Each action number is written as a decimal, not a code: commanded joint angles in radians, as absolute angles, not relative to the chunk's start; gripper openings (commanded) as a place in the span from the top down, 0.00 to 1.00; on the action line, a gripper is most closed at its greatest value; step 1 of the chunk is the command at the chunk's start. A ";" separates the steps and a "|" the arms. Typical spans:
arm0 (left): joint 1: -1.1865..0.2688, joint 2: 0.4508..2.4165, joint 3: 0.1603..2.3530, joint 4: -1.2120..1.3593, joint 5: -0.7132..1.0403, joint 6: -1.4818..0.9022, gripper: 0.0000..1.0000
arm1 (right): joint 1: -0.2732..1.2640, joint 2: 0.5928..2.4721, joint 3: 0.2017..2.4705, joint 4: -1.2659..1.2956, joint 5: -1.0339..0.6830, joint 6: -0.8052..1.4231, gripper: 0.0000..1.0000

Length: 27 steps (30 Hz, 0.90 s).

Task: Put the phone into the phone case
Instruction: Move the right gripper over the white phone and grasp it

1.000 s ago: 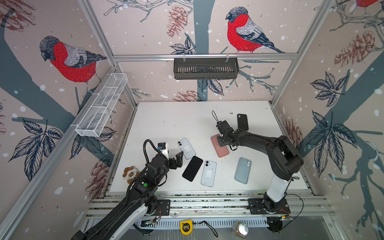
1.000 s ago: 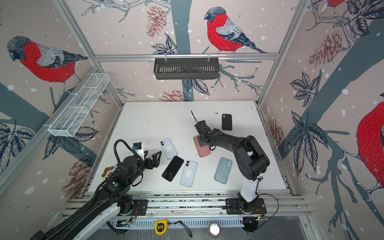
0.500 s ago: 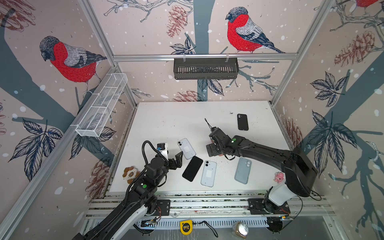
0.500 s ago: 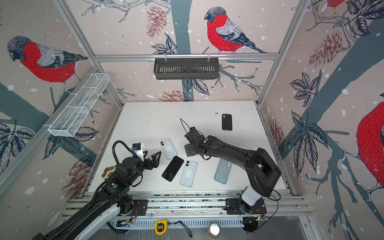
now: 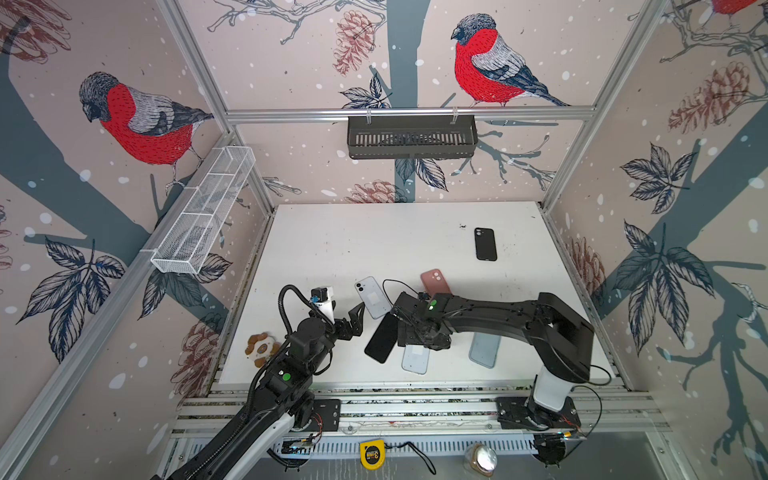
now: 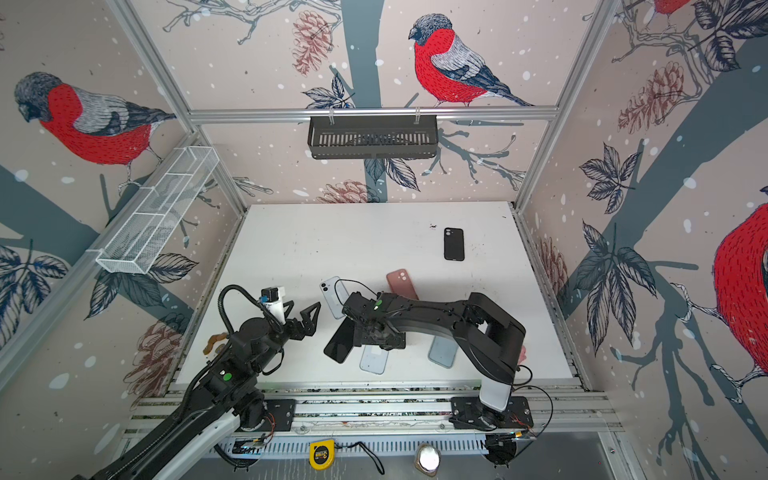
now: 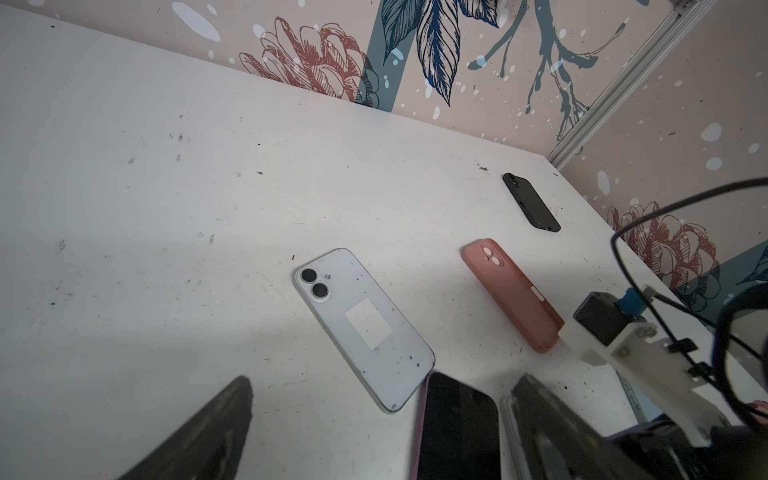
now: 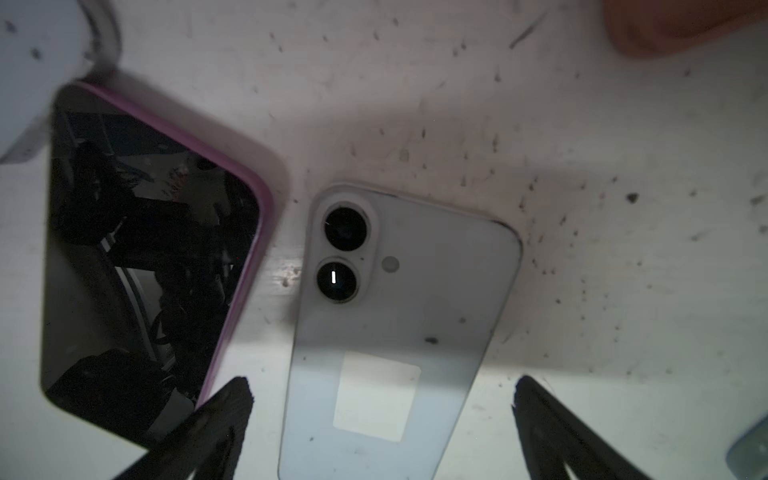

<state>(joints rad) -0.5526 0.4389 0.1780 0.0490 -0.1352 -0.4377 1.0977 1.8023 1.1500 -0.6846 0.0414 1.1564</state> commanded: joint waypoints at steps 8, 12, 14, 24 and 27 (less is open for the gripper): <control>-0.554 0.399 0.169 0.034 -0.144 -0.447 0.02 | 1.109 1.842 1.141 -0.724 0.049 1.239 0.02; -0.555 0.378 0.168 0.025 -0.144 -0.447 0.02 | 1.117 1.867 1.146 -0.744 0.102 1.216 0.06; -0.555 0.371 0.165 0.022 -0.141 -0.446 0.03 | 1.118 1.872 1.132 -0.734 0.096 1.203 0.10; -0.555 0.362 0.164 0.022 -0.138 -0.445 0.02 | 1.074 1.786 1.088 -0.639 0.054 1.051 0.22; -0.555 0.363 0.163 0.025 -0.138 -0.445 0.02 | 1.031 1.738 1.097 -0.629 0.055 0.970 0.26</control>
